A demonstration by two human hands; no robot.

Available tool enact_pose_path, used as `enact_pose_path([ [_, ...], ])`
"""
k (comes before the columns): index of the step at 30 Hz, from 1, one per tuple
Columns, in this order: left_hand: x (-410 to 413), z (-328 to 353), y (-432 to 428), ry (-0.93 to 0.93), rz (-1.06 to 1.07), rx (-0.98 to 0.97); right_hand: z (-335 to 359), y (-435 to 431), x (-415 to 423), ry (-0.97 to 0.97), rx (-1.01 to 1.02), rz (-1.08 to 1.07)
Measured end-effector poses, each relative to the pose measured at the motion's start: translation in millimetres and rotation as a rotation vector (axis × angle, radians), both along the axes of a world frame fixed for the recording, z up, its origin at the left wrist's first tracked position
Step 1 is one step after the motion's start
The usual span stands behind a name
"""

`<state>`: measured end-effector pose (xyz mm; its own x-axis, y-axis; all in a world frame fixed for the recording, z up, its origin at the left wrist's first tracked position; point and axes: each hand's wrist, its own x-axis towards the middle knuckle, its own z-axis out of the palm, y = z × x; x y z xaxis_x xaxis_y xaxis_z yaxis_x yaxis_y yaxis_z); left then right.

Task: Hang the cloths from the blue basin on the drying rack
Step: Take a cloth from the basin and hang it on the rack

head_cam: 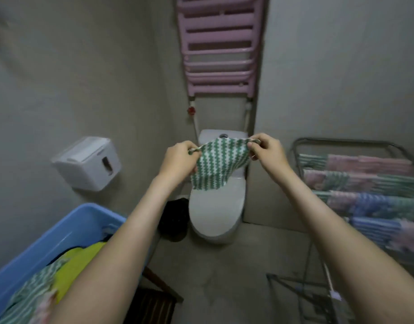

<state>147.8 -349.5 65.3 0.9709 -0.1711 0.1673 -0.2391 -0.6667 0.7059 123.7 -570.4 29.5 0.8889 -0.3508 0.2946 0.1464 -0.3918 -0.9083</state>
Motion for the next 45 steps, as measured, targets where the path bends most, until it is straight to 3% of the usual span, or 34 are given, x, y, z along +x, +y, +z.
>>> enact_pose_path([
  [11,-62.4,-16.4,-277.1,0.062,-0.565,0.092,-34.0,-239.7,-159.2,0.013,0.046,-0.608],
  [18,-113.5,-49.3,-398.4,0.124,-0.899,0.142,-72.3,-327.0,-243.1,0.068,0.105,-0.951],
  [26,-120.8,-95.1,-495.9,0.269,-1.163,0.175,-109.5,-387.2,-276.2,0.18,0.161,-1.129],
  [33,-117.5,-137.3,-550.5,0.305,-1.389,0.427,-144.5,-431.8,-266.3,0.385,0.088,-1.232],
  [40,-108.9,-165.4,-594.3,0.357,-1.414,0.435,-163.9,-467.7,-249.9,0.482,0.062,-1.251],
  [45,-94.2,-192.6,-613.9,0.286,-1.351,0.468,-178.6,-485.6,-235.5,0.556,0.038,-1.15],
])
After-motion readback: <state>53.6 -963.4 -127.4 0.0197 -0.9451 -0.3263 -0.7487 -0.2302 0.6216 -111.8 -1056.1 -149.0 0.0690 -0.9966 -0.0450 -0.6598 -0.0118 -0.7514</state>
